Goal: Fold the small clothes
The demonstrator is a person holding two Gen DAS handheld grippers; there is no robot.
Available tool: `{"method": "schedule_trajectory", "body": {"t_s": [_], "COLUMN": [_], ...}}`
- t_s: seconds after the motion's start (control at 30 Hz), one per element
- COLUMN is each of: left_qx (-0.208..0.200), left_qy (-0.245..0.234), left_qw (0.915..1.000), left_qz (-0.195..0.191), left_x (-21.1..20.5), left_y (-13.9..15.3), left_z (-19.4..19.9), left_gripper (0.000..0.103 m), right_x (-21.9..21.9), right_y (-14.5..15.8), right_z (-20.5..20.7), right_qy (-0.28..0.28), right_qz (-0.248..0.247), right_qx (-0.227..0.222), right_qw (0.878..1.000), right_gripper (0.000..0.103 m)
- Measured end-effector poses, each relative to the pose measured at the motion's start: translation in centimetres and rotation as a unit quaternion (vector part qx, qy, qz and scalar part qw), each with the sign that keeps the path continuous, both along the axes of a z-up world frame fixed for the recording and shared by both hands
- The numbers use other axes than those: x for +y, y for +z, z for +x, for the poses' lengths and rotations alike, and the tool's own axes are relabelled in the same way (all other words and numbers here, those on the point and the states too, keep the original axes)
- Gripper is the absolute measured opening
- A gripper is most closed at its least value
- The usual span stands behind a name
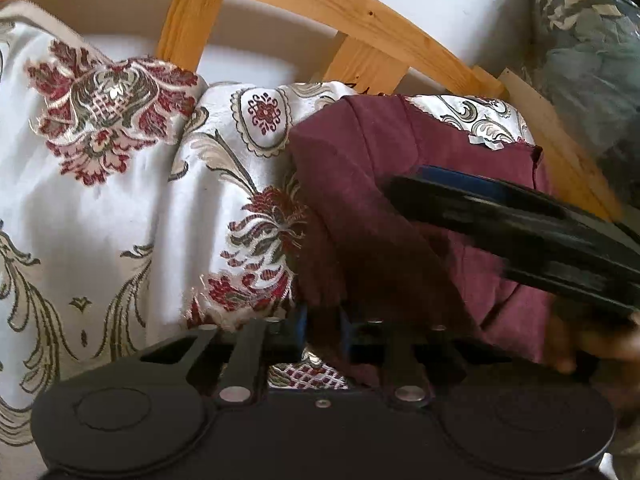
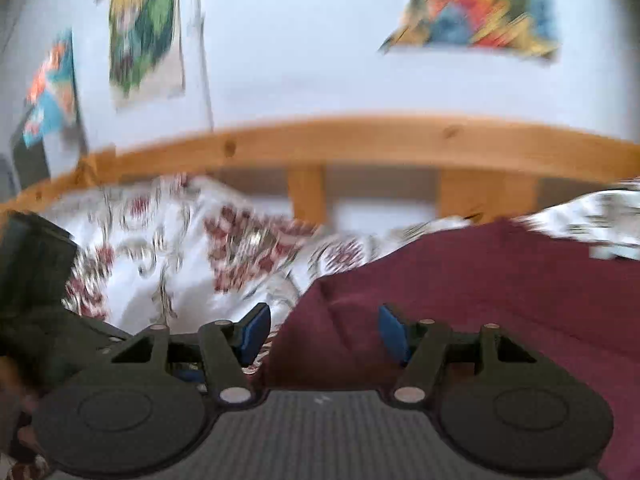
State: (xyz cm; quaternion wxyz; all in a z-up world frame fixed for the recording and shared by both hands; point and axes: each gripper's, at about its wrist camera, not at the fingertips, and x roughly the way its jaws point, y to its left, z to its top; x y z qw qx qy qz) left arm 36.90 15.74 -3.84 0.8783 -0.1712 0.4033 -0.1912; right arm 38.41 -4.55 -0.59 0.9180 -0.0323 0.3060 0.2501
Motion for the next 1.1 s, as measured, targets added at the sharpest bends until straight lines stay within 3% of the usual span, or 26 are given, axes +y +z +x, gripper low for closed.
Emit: {"method": "schedule_trajectory", "body": {"t_s": [0.07, 0.1, 0.13, 0.27, 0.33, 0.43, 0.5, 0.57, 0.6, 0.63, 0.7, 0.77, 0.9, 1.0, 1.1], "left_qx": [0.002, 0.001, 0.000, -0.009, -0.017, -0.007, -0.002, -0.003, -0.008, -0.013, -0.020, -0.033, -0.058, -0.064, -0.040], "left_qy": [-0.002, -0.003, -0.003, 0.016, 0.032, 0.043, 0.040, 0.041, 0.042, 0.043, 0.044, 0.043, 0.052, 0.079, 0.109], "left_qw": [1.0000, 1.0000, 0.9999, 0.9996, 0.9990, 0.9984, 0.9987, 0.9991, 0.9991, 0.9990, 0.9987, 0.9982, 0.9949, 0.9892, 0.9840], "left_qz": [-0.008, -0.009, -0.012, -0.024, -0.025, -0.037, -0.031, -0.009, 0.000, 0.007, 0.018, 0.026, 0.065, 0.105, 0.134], "left_x": [0.2, 0.2, 0.3, 1.4, 2.1, 2.8, 2.7, 2.4, 2.3, 2.2, 2.1, 1.7, 0.2, -0.8, -1.3], "left_y": [0.0, 0.0, 0.0, 0.0, -0.1, -0.3, -0.3, -0.1, 0.1, 0.2, 0.4, 0.8, 1.7, 2.2, 1.9], "left_z": [-0.1, -0.1, -0.2, -0.8, -0.9, -0.6, -0.7, -1.1, -1.3, -1.6, -1.9, -2.2, -2.2, -1.5, -0.1], "left_gripper": [0.008, 0.007, 0.006, 0.006, 0.006, 0.006, 0.013, 0.025, 0.034, 0.047, 0.064, 0.069, 0.083, 0.085, 0.085], "right_x": [1.3, 1.5, 1.7, 0.6, 0.3, 1.1, 1.6, 1.8, 1.5, 1.1, 0.1, -1.3, -5.4, -8.6, -10.6], "right_y": [-1.0, -1.2, -1.2, 0.3, 0.9, 0.9, 0.3, 0.0, 0.0, 0.0, 0.3, 0.5, -0.2, -1.4, -3.1], "right_z": [1.6, 1.8, 1.8, 1.3, 1.7, 2.7, 3.3, 3.2, 2.8, 2.2, 0.6, -1.6, -7.7, -12.4, -16.5], "right_qy": [0.007, 0.009, 0.008, -0.012, -0.022, -0.020, -0.010, -0.013, -0.012, -0.012, -0.012, -0.015, -0.057, -0.106, -0.156], "right_qz": [-0.015, -0.018, -0.021, 0.014, 0.037, 0.027, 0.025, 0.016, 0.014, 0.010, -0.004, -0.044, -0.135, -0.165, -0.191], "right_qx": [0.020, 0.016, 0.004, -0.054, -0.064, -0.066, -0.060, -0.060, -0.061, -0.063, -0.070, -0.081, -0.109, -0.090, -0.060], "right_qw": [1.000, 1.000, 1.000, 0.998, 0.997, 0.997, 0.998, 0.998, 0.998, 0.998, 0.997, 0.996, 0.983, 0.977, 0.967], "right_gripper": [0.042, 0.015, 0.006, 0.004, 0.004, 0.004, 0.005, 0.012, 0.025, 0.049, 0.070, 0.071, 0.090, 0.092, 0.095]}}
